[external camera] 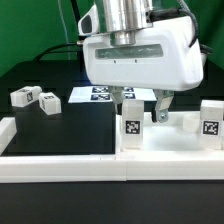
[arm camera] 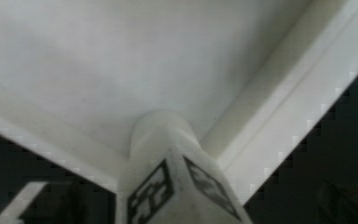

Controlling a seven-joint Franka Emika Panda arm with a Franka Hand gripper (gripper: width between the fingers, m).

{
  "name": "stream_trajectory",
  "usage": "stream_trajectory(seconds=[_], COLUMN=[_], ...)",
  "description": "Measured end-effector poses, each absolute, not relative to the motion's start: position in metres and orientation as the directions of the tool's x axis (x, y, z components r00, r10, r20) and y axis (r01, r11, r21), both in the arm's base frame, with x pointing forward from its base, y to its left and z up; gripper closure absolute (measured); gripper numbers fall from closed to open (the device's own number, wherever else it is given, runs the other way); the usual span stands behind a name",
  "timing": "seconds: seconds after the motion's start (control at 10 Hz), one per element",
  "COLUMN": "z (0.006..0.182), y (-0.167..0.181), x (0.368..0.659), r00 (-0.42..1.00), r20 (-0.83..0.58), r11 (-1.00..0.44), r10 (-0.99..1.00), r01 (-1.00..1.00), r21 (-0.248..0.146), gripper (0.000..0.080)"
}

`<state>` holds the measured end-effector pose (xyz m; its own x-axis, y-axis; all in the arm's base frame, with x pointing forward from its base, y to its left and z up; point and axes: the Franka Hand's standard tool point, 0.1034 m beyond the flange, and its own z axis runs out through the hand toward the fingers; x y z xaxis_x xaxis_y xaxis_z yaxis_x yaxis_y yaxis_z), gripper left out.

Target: Assemble square table

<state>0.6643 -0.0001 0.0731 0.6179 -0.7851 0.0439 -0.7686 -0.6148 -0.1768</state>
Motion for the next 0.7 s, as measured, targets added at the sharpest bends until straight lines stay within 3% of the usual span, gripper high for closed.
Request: stream_trajectory(seconds=[0.2,0.4,0.7], z=[0.0791,0.0793,0.079], y=[-0.003,-0.0021,-0.0026], x=[0.6686,0.6668,0.6681], r00=[0.893,0.98,0.975], r20=[0.14,0.144,0.158], r11=[-0.903,-0.99,-0.987], r10=[-0.429,-0.139,-0.159], r01=[-0.419,-0.135,-0.156], r21=[-0.094,-0.035,-0.034], gripper=[0.015,0.015,0.016])
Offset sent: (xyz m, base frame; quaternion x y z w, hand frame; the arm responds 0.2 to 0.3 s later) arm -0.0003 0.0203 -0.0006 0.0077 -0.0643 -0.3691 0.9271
